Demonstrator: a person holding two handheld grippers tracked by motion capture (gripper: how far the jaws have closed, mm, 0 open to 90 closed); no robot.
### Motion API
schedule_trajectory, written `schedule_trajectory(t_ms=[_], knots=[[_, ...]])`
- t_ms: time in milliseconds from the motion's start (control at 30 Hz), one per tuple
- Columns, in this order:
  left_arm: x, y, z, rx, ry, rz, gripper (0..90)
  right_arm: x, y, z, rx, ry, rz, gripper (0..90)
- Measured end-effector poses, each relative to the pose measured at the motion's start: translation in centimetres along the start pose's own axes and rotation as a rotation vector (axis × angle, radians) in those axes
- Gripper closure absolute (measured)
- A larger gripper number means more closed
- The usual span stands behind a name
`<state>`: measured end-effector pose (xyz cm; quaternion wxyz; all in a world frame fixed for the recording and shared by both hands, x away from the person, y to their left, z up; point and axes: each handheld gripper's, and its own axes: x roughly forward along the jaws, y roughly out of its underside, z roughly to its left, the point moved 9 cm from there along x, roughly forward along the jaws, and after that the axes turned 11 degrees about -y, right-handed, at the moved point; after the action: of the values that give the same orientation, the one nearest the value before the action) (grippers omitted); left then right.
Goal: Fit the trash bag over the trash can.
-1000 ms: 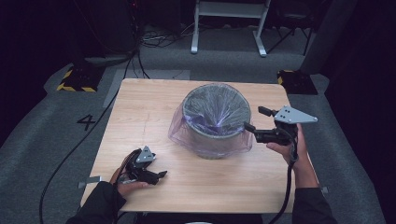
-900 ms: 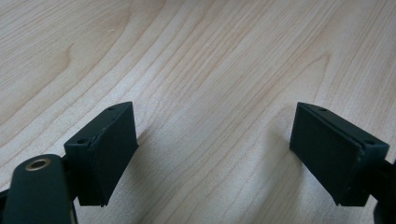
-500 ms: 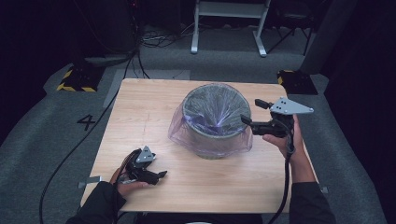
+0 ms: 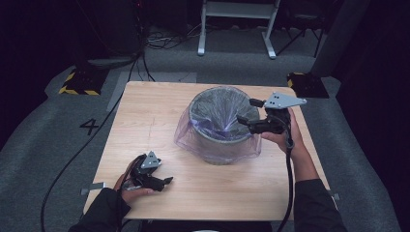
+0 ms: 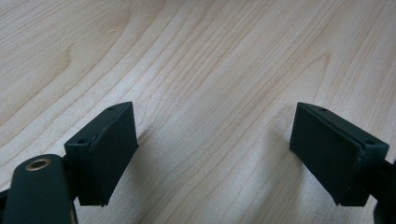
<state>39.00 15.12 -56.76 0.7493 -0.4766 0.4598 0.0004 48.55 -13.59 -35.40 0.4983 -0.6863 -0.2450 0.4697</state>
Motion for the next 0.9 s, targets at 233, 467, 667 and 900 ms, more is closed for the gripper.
schedule_trajectory(t_ms=[233,467,667,900], knots=[[0.0,0.0,0.0,0.000,0.000,0.000,14.5,2.0,0.3,-0.8,0.053,-0.036,0.031,27.5],[0.0,0.0,0.0,0.004,-0.003,0.001,14.9,3.4,1.0,-1.4,0.067,-0.063,0.072,26.0],[0.0,0.0,0.0,0.004,-0.003,0.001,14.9,4.1,1.2,-1.4,0.046,-0.058,0.110,25.2],[0.0,0.0,0.0,0.004,-0.004,0.001,14.9,4.3,1.2,-1.3,0.023,-0.047,0.136,25.4]])
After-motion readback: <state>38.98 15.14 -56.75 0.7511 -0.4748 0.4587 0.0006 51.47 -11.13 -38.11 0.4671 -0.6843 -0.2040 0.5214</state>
